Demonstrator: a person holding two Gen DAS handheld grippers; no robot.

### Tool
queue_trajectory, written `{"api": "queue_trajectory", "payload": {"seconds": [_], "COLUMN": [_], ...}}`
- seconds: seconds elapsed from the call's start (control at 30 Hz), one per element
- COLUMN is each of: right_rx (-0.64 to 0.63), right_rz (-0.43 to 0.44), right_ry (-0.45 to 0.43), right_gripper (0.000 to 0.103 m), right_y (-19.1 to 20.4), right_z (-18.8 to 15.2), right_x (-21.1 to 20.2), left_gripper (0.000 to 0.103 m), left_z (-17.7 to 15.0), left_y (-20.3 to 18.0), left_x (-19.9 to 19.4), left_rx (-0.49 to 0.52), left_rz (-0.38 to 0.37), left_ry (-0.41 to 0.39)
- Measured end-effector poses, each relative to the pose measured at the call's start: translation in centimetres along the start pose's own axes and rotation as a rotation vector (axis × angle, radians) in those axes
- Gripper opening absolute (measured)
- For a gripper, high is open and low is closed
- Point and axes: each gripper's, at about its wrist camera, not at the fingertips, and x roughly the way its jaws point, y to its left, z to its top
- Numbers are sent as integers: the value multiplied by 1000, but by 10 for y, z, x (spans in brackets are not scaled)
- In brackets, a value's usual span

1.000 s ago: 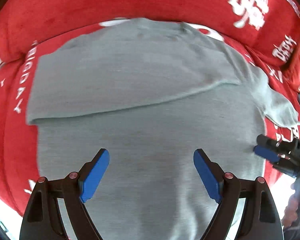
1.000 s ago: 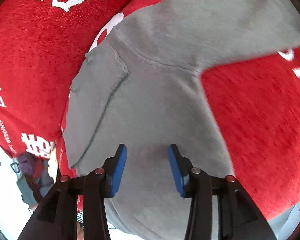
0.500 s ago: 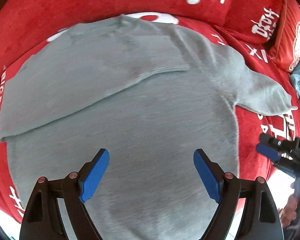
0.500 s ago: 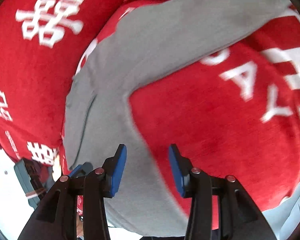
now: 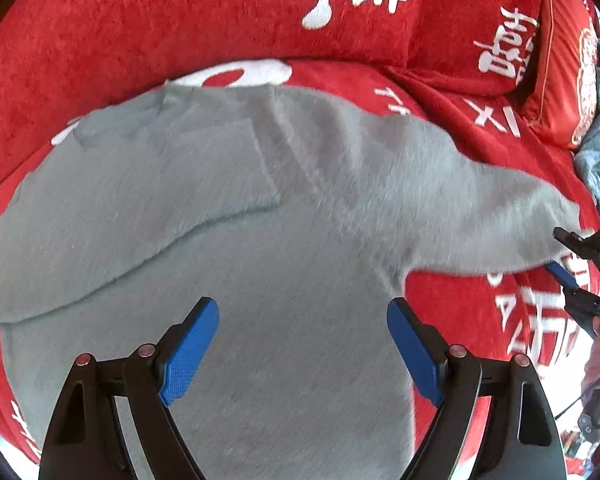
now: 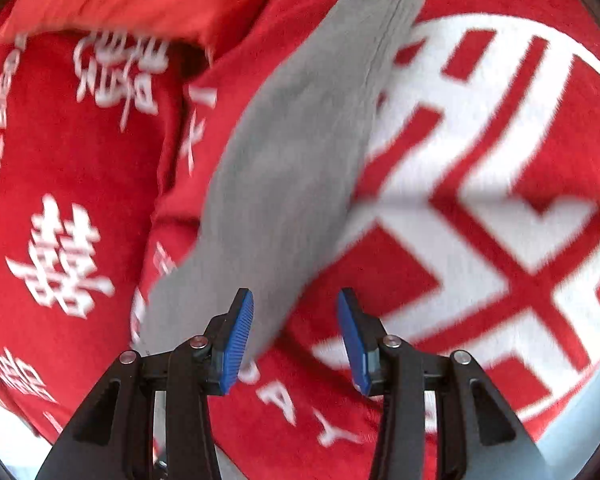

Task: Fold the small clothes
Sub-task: 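Grasp the other sleeve cuff with the right gripper and fold it across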

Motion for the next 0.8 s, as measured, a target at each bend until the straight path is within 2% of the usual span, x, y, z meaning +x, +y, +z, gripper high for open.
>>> {"api": "queue_trajectory", "payload": {"seconds": [0.17, 0.33, 0.4, 0.43, 0.5, 0.57, 0.7, 0.8], "right_rx": [18, 87, 106, 127, 150, 138, 48, -56], "right_rz": [62, 144, 173, 196, 249, 296, 405, 450], "right_ry": [-47, -37, -25, -12, -6, -3, 41, 89], "right_gripper": [48, 47, 25, 7, 7, 7, 7, 7], "right_y": [8, 4, 0, -3, -3, 2, 41, 86], "right_z": [24, 28, 26, 26, 25, 24, 18, 7], "right_x": [-1, 2, 2, 4, 3, 0, 1, 9], "left_gripper": [87, 87, 87, 87, 89, 91, 91, 91], "left_z": [19, 32, 33, 33, 30, 29, 34, 33], "left_y": [-17, -25, -27, -29, -34, -37, -23, 2], "left_x": [8, 23, 33, 38, 49, 49, 45, 26], "left_rx": [14, -5, -18, -14, 17, 42, 17, -20], "left_rz": [31, 83, 91, 95, 112, 121, 49, 3], "left_ry": [-64, -102, -89, -74, -56, -83, -44, -65]}}
